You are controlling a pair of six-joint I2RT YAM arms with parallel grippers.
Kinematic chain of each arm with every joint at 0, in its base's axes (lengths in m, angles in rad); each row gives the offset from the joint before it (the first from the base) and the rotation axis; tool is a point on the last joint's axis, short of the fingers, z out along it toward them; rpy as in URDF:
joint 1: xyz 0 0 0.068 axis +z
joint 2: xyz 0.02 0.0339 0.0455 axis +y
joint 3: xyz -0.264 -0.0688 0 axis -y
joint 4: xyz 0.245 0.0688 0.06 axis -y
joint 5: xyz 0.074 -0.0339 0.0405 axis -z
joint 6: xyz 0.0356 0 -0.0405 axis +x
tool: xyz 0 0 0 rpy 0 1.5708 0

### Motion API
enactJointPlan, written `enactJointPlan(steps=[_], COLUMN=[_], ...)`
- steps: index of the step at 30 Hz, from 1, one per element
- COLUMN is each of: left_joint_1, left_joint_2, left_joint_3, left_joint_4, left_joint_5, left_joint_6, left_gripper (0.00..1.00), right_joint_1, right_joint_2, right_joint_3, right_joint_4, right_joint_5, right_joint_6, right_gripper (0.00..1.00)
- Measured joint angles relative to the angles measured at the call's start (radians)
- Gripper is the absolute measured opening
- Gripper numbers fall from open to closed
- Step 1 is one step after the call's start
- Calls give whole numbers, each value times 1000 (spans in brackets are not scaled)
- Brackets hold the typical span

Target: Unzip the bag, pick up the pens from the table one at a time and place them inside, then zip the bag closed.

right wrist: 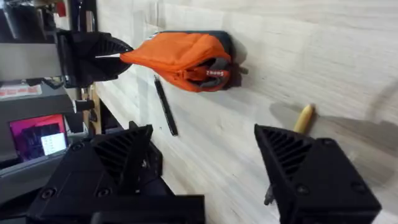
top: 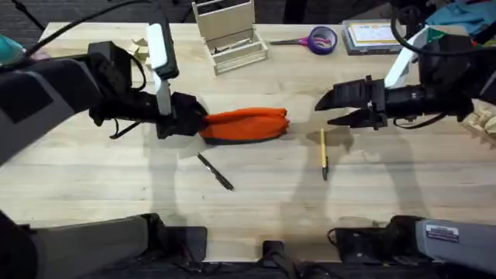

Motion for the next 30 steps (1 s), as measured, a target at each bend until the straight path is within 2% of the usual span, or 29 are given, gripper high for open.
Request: enactJointPlan(steps=[23, 30], left_joint_1=[0, 0], left_joint_2=[0, 0], left_joint_3=[0, 0], left_joint_4=[0, 0], left_joint_5=[0, 0], left_joint_6=[0, 0], left_gripper=[43, 43], right_joint_1=[1, 37], right_joint_2=[12, 11], right_joint_3=[0, 0], right_joint_4=[32, 73], right_joint_5=[0, 0], right_joint_6=[-15, -15], right_gripper=[996, 996])
